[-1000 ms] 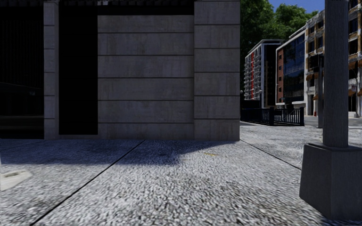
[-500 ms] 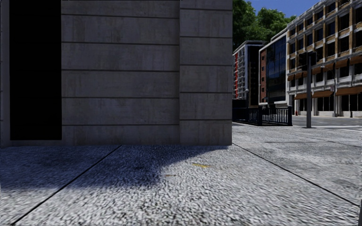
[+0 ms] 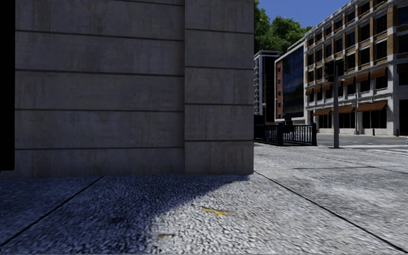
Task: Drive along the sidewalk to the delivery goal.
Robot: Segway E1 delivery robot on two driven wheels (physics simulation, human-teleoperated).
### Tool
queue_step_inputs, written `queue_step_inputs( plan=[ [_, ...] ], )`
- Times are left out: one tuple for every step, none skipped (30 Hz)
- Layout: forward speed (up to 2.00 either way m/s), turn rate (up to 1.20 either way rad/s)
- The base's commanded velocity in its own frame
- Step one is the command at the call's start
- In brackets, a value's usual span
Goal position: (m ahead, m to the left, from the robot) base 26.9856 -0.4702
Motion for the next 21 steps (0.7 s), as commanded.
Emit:
queue_step_inputs(
  plan=[
    [1.26, -0.39],
    [1.21, -0.4],
    [1.18, -0.47],
    [1.18, -0.47],
    [1.16, -0.53],
    [1.15, -0.55],
    [1.15, -0.56],
    [1.14, -0.56],
    [1.14, -0.56],
    [1.14, -0.56],
    [1.14, -0.61],
    [1.13, -0.67],
    [1.13, -0.7],
    [1.13, -0.71],
    [1.12, -0.71],
    [1.12, -0.71],
    [1.12, -0.71],
    [1.12, -0.71],
    [1.12, -0.71],
    [1.12, -0.71],
    [1.12, -0.71]
  ],
)
